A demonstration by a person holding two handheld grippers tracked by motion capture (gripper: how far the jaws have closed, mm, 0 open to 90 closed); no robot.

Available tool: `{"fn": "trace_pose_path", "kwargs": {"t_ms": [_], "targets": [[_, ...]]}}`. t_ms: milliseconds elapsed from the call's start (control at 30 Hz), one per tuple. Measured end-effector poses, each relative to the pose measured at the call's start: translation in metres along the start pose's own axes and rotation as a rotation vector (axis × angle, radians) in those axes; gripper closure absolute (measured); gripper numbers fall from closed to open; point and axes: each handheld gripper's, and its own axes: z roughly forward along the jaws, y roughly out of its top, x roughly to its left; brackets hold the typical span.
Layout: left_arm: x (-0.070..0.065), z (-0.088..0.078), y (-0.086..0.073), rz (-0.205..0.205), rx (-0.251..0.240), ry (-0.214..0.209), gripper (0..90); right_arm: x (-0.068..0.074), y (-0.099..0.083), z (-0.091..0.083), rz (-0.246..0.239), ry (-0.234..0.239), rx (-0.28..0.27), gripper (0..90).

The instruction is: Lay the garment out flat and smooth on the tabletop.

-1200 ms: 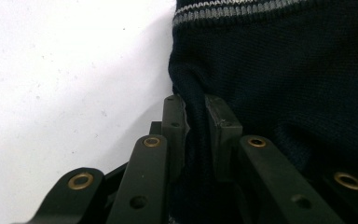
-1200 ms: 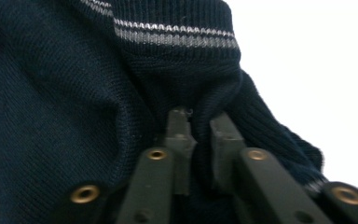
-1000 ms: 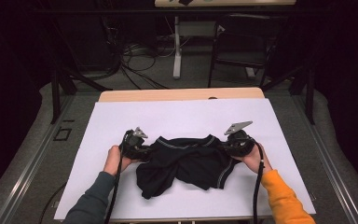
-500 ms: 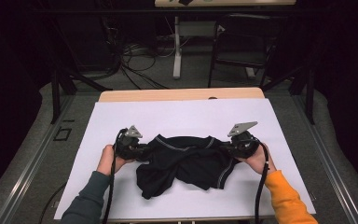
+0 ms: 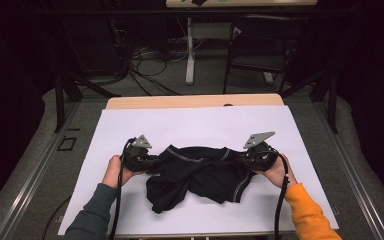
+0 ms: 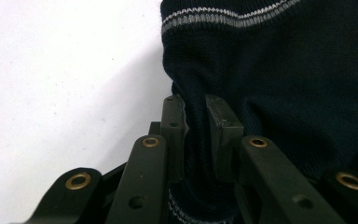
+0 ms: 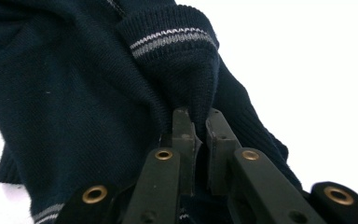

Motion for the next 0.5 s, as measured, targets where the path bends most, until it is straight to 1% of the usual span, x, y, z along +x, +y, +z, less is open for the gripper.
{"fn": "trace_pose_path", "kwargs": {"t_ms": [67, 267, 367, 500], "targets": [[-0.001, -0.001, 0.000, 0.015, 0.013, -0.004, 79.8, 0.000, 0.000, -0.001, -0.004, 0.006, 0.002, 85.0], [-0.003, -0.006, 0.003, 0.037, 0.025, -0.017, 80.2, 0.001, 0.002, -0.006, -0.020, 0.015, 0.013, 85.2], [-0.005, -0.011, 0.007, 0.056, 0.026, -0.022, 80.3, 0.001, 0.004, -0.009, -0.030, 0.014, 0.014, 85.3], [-0.005, -0.019, 0.011, 0.071, 0.023, -0.034, 80.3, 0.003, 0.008, -0.015, -0.051, 0.016, 0.021, 85.3]]}}
